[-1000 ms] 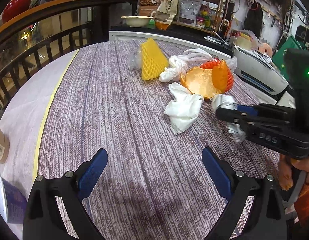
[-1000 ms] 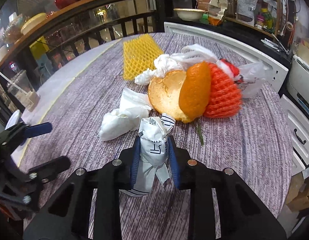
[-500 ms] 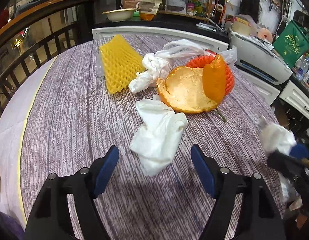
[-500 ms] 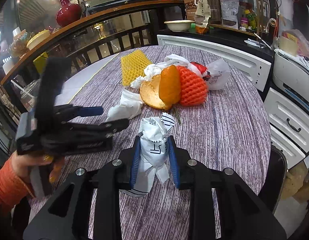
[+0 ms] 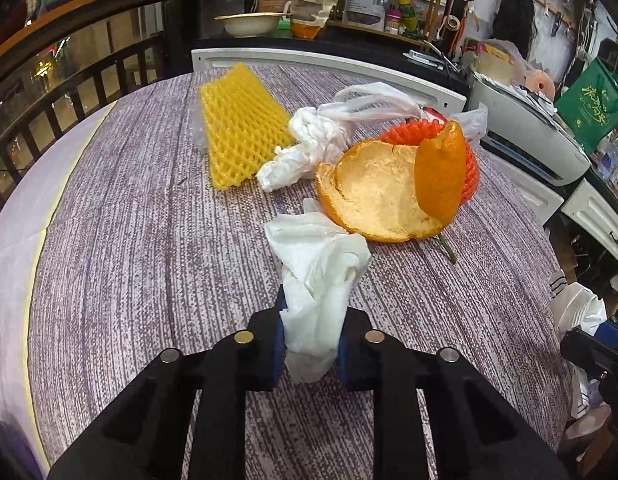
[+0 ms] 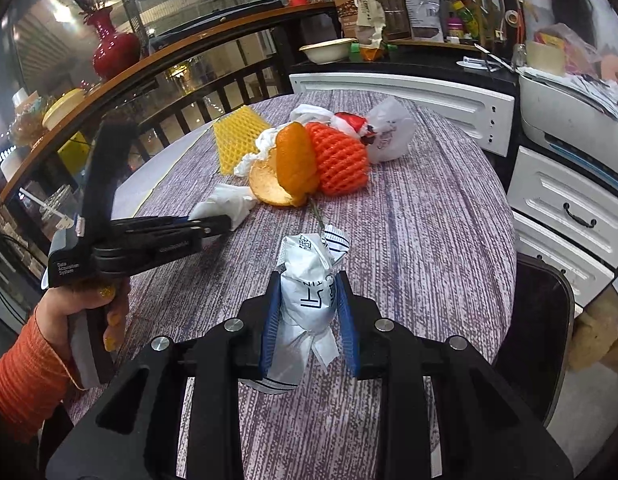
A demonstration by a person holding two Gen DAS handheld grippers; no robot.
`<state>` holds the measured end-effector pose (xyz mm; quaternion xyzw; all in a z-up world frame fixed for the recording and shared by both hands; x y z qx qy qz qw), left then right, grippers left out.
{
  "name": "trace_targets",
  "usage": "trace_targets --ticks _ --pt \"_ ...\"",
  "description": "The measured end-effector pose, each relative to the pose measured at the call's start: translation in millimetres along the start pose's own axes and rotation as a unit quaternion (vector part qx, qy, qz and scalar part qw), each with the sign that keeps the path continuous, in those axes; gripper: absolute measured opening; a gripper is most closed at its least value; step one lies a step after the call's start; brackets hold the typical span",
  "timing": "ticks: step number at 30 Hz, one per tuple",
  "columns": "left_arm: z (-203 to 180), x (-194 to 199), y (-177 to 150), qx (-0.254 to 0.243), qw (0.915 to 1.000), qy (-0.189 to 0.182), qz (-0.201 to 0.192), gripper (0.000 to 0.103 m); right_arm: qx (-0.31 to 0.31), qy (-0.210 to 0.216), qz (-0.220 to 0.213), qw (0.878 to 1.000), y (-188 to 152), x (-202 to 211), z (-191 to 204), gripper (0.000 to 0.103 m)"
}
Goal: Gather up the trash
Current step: 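Grasp the white tissue with the left tool while the right tool holds the wrapper, then drop the wrapper and tissue into the bin by opening both tools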
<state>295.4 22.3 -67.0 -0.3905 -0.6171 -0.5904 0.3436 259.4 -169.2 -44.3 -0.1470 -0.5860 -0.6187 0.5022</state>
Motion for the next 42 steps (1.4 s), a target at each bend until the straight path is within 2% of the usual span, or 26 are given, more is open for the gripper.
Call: trace_targets --ticks 5,10,20,30,42 --pt "4.5 12.6 -6.5 0.018 0.9996 -0.011 -0.017 0.016 -0.014 0.006 -0.004 1.0 -6.8 2.9 -7.6 0.028" --pt "3.7 33.8 -20.8 0.015 0.9987 -0.008 -0.048 0.016 -0.023 0.007 -0.009 1.0 -14.0 7.0 -13.6 0.028" --pt "-6.0 64.3 -44.6 0.011 0.996 -0.032 -0.083 0.016 -0.044 0.003 -0.024 0.999 -32.2 19.1 -28.3 0.028" --pt "-39.2 75.1 -55.4 -0.014 0.9933 -0.065 -0.094 0.016 -0.072 -0.011 -0.035 0.997 -49.9 35.4 -54.3 0.028" --pt "-87.2 72.4 -62.5 -0.049 0.9898 -0.102 -0.087 0.016 -0.127 -0.049 -0.046 0.99 -72.2 54.9 -108.0 0.028"
Point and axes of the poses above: each gripper's, at about its wrist camera, not at the fingertips, and x roughly against the way its jaws point, z to its left, y to its top, the point moved 1 cm from there along -x, roughly the way its jaws point, and after that the axes turned 11 degrees about z, right-handed, at the moved point
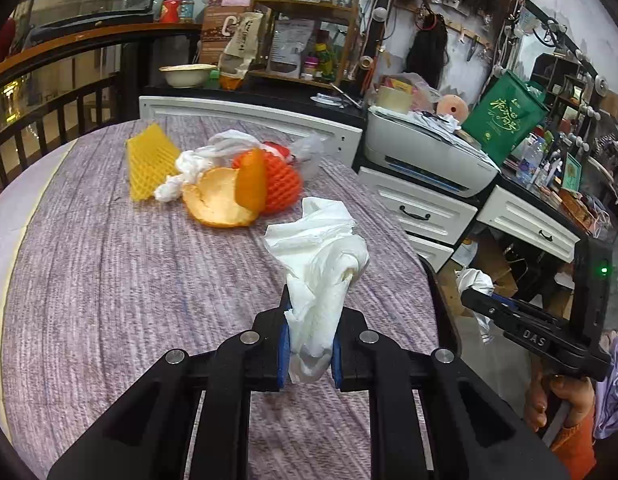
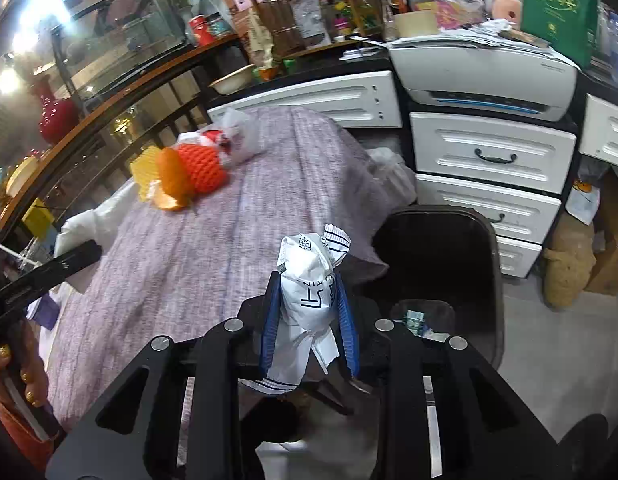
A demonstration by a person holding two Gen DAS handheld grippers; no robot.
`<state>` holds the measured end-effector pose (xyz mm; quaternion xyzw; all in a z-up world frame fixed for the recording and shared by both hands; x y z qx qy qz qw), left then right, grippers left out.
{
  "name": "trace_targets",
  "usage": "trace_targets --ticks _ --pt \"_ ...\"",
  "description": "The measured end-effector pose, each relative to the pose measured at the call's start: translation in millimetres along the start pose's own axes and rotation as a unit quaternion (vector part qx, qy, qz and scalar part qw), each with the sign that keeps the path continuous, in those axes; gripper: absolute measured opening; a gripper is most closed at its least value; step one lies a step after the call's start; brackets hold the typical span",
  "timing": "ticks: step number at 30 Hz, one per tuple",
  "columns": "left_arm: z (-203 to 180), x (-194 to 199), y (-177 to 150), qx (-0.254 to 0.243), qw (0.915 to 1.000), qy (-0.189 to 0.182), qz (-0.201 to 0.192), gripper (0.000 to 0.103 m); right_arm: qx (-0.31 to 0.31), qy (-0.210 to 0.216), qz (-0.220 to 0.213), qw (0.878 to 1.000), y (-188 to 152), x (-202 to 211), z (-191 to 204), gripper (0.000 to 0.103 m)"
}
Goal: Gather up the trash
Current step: 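Drop the wrapper and tissue into the bin by opening both tools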
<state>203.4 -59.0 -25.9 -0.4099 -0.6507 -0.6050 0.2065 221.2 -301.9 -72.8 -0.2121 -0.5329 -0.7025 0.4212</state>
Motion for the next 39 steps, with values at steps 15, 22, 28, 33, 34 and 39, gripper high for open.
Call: trace_targets --ticks 15,22,28,33,34,39 --pt "-54.0 -25.6 3.4 -0.036 0.9985 -0.035 0.021 0.016 -0.068 -0.067 0.071 0.993 -8.1 -76.2 -81.2 0.028" --pt "-78.9 -34.6 7.1 -0.053 0.997 -0.049 0.026 0.016 -0.106 -0.081 0.126 0.983 -18.2 -131.3 -114.6 0.028" --pt "-102.7 -51.6 7.2 -0.067 0.9949 -0.063 0.041 0.016 -0.145 -0.079 0.142 0.976 -28.4 -151.2 -130.9 0.046" --pt "-122.7 -65.2 5.4 -0.083 0.9924 -0.072 0.055 0.016 -0.154 -0.082 0.116 0.978 -33.8 -130.1 -133.6 0.057" --pt "-128.6 -69.3 4.8 -0.088 0.9915 -0.075 0.059 0.016 -0.155 -0.088 0.104 0.978 -34.2 -120.4 -134.5 0.059" --pt "-149.6 -91.6 -0.6 -0.104 0.9872 -0.085 0.086 0.016 -0.169 -0.115 0.049 0.978 -39.7 -72.4 -149.1 0.066"
Point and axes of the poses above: each gripper's, at about its wrist camera, not at the fingertips, and x roughly against the way its jaws point, z to its left, y to its top, the point moved 1 cm from there along -x, roughly the way its jaws point, and after that the axes turned 11 degrees about z, right-handed, at the moved point
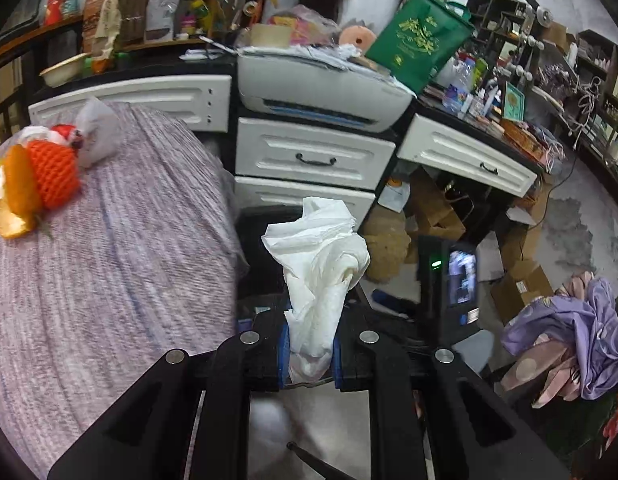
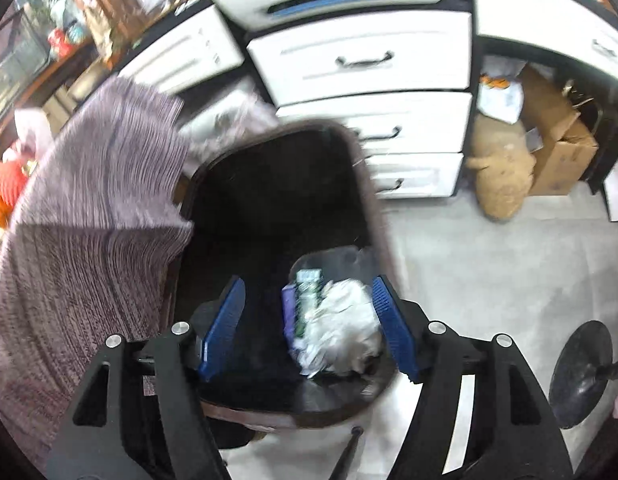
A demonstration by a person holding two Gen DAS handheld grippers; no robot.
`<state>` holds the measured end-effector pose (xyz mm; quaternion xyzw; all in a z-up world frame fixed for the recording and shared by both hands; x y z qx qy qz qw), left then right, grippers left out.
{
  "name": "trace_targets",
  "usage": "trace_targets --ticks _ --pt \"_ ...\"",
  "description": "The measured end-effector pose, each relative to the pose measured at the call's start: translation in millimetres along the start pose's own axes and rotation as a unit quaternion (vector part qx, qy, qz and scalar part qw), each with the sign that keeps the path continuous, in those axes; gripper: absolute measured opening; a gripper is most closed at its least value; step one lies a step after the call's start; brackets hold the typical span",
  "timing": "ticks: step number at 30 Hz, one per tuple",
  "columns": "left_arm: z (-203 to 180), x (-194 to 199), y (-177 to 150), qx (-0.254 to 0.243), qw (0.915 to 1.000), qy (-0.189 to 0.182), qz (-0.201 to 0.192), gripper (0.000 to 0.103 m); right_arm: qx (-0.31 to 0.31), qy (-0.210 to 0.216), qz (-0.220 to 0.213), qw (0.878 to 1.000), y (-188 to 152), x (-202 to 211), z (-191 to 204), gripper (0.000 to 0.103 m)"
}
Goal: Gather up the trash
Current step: 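Drop the wrapper and tissue into the bin by opening both tools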
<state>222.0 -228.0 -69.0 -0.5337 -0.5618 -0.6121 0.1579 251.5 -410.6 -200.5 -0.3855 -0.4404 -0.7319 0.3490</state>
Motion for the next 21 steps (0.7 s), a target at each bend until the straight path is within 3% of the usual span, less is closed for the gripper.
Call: trace_targets --ticks 7,14,21 --pt "-14.0 -55.3 -0.3 -0.006 0.9982 0.006 0.059 0.016 -0.045 -0.02 -0.047 0.998 -5.6 34.2 -47.0 0.069" --pt "-16.8 -93.5 -0.4 -0.009 0.9952 0.031 0.092 0.016 -0.069 -0.02 -0.049 0.996 -11.5 48.0 -73.3 0.069" --pt "-10.0 -113.7 -3.0 -0.007 0.9923 0.053 0.112 0.016 -0.072 -0.015 -0.042 0.996 -17.8 45.4 -74.4 0.069"
Point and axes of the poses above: each gripper's, at about its wrist camera, not at the fingertips, and x roughly against the way its jaws point, z to its left, y to its top, the point moved 1 cm from there along -x, roughly the way its jaws point, and after that the axes turned 11 degrees about z, right-handed, at the moved point
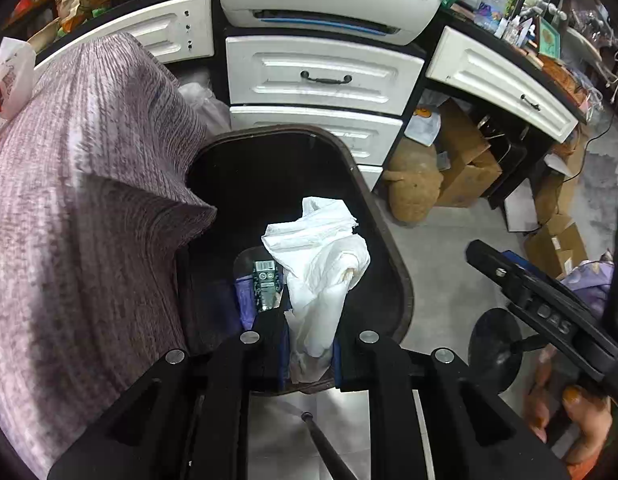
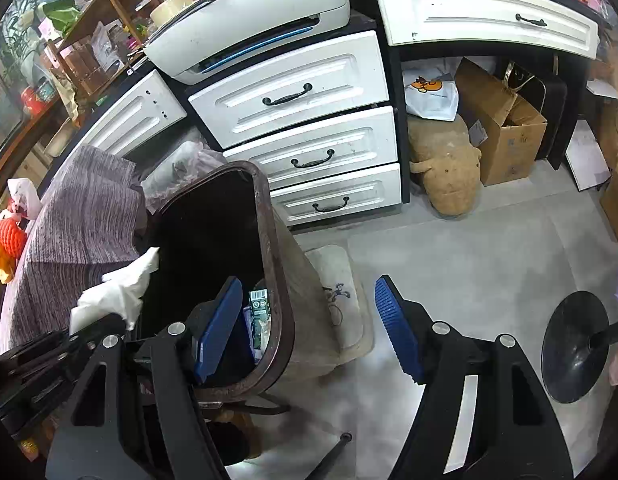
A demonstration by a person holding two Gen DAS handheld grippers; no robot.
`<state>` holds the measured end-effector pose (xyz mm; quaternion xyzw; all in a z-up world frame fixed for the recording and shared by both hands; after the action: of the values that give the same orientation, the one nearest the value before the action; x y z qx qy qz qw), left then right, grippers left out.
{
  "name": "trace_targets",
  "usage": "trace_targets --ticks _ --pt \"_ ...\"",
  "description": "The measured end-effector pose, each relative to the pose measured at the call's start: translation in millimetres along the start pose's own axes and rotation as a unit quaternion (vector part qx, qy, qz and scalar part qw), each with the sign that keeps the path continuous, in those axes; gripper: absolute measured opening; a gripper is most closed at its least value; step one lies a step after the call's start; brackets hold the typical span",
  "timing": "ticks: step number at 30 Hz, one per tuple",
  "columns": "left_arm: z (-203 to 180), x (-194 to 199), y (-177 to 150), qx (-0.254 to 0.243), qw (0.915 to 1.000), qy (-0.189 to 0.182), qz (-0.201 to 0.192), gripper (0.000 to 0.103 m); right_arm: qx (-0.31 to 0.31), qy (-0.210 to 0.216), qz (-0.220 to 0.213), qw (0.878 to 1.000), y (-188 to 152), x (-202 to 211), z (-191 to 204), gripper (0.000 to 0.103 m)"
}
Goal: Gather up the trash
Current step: 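Drop the wrapper and tissue into the bin by opening both tools, then return to the table and grasp the orange peel pieces with the left tool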
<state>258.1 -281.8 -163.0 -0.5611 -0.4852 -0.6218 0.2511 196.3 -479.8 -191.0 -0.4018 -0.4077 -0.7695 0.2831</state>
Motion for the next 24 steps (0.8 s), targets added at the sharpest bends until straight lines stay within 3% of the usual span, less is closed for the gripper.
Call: trace_targets --ticks 3,5,9,12,18,24 --pt "-1.8 -8.5 1.8 0.0 0.9999 0.009 0.008 0.016 0.003 0.0 0.001 1.0 -1.9 0.7 1.9 0.069" --pt "-3.1 -13.5 1.8 -0.002 0.9998 0.014 0.014 0.022 0.005 0.0 0.001 1.0 -2.2 1.5 3.0 0.069" --pt "-7.4 -20.3 0.7 -0.011 0.9994 0.023 0.023 0.065 0.001 0.004 -0.001 1.0 -1.0 4.2 1.2 0.069" --pt "-9.1 -21.7 -2.2 -0.013 0.9994 0.023 0.02 0.081 0.0 0.005 -0.002 1.0 -0.6 5.8 0.1 0.069" --pt "-10.6 -16.5 -7.8 -0.008 0.9996 0.011 0.023 0.084 -0.002 0.003 -0.004 1.0 -0.2 7.9 -2.2 0.07" --pt "-24.3 14.7 -22.8 -0.038 0.9992 0.0 -0.011 0.086 -0.009 0.003 -0.007 1.0 2.7 9.4 -5.1 0.071"
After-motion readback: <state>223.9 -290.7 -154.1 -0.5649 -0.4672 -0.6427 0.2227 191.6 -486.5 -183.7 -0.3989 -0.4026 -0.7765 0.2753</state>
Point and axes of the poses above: each gripper's, at about its wrist camera, not at the fingertips, and x roughly against the way its jaws point, z to its left, y to its top, the point moved 1 cm from there along -x, roughly the way its jaws point, and after that the axes turned 11 degrees about z, right-handed, at the moved point
